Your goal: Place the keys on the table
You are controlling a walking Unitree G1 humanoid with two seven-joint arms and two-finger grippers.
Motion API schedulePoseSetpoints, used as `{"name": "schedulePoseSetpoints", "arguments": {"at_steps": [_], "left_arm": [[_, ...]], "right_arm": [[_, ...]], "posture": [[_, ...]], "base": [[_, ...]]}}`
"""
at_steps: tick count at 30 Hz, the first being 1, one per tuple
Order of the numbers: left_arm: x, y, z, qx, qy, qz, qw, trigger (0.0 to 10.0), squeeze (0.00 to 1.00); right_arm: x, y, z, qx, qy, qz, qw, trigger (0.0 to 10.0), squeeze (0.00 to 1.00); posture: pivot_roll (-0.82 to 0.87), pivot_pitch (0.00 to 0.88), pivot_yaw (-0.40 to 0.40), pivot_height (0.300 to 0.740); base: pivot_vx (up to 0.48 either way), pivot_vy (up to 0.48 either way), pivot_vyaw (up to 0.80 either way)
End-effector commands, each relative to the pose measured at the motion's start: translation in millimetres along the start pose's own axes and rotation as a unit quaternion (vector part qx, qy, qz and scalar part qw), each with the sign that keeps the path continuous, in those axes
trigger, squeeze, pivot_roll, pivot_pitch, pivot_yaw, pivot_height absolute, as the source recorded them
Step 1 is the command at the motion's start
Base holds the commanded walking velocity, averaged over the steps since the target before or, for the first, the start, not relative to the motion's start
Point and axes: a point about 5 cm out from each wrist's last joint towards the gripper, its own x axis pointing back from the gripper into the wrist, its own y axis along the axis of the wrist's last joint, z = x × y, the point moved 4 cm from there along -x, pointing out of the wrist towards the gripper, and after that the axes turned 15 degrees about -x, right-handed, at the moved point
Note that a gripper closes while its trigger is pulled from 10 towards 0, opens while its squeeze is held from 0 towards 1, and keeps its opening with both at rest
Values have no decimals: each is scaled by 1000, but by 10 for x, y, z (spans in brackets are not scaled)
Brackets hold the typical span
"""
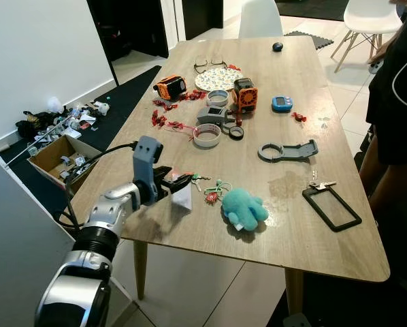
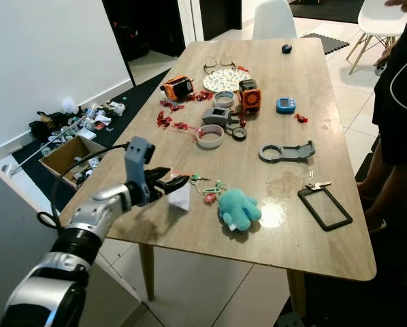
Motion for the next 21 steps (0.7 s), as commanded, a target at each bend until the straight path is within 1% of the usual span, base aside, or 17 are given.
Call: {"name": "schedulePoseSetpoints", "arguments": {"at_steps": [1,2,4,5,6,8,9,10,11,12,14,15,16,17,19,20,21], "left_arm": [[203,95,101,-6,-9,-44,999,10000,0],[203,95,101,-6,-9,-44,999,10000,0],[367,198,146,3,-20,-89,996,10000,0],[367,198,146,3,-20,-89,996,10000,0],[441,233,158,6,-26,-106,994,10000,0],[663,269,218,5,-34,-135,990,10000,0],[663,269,218,5,-34,-135,990,10000,0],[763,252,277,2,-25,-138,990,10000,0],[763,252,277,2,-25,-138,990,10000,0],[855,225,344,0,-14,-138,990,10000,0],[1212,176,590,7,36,-157,987,10000,0],[1331,171,656,10,49,-166,985,10000,0],[1331,171,656,10,49,-166,985,10000,0],[1511,139,683,11,48,-171,984,10000,0],[1771,74,611,6,17,-171,985,10000,0],[1871,35,561,6,0,-168,986,10000,0],[1924,15,524,7,-10,-166,986,10000,0]], "right_arm": [[-3,-11,85,-3,12,3,1000,10000,0],[-3,-11,85,-3,12,3,1000,10000,0],[-5,6,85,-2,12,2,1000,10000,0],[-5,6,85,-2,12,2,1000,10000,0],[-5,9,86,-2,12,1,1000,10000,0],[-6,15,88,-2,13,1,1000,10000,0],[-6,15,88,-2,13,1,1000,10000,0],[-6,16,90,-2,13,1,1000,10000,0],[-6,16,90,-2,13,1,1000,10000,0],[-6,16,91,-2,13,1,1000,10000,0],[-6,14,93,-1,14,2,1000,10000,0],[-6,13,93,-1,14,2,1000,10000,0],[-6,13,93,-1,14,2,1000,10000,0],[-6,12,93,0,15,3,1000,10000,0],[-6,11,90,2,15,3,1000,10000,0],[-5,11,89,3,15,3,1000,10000,0],[-5,11,88,4,15,3,1000,10000,0]], "posture": [[-83,35,115,740],[-83,35,115,740],[-82,35,114,740],[-82,35,114,740],[-82,35,114,740],[-79,34,114,740],[-79,34,114,740],[-75,34,114,740],[-75,34,114,740],[-72,33,113,740],[-67,35,111,740],[-67,35,111,740],[-67,35,111,740],[-63,36,108,740],[-59,37,105,740],[-53,39,102,740],[-53,39,102,740]], "base": [[0,0,0],[0,0,0],[0,0,0],[0,0,0],[0,0,0],[0,0,0],[0,0,0],[0,0,0],[0,0,0],[0,0,0],[0,0,0],[0,0,0],[0,0,0],[0,0,0],[0,0,0],[0,0,0],[0,0,0]]}}
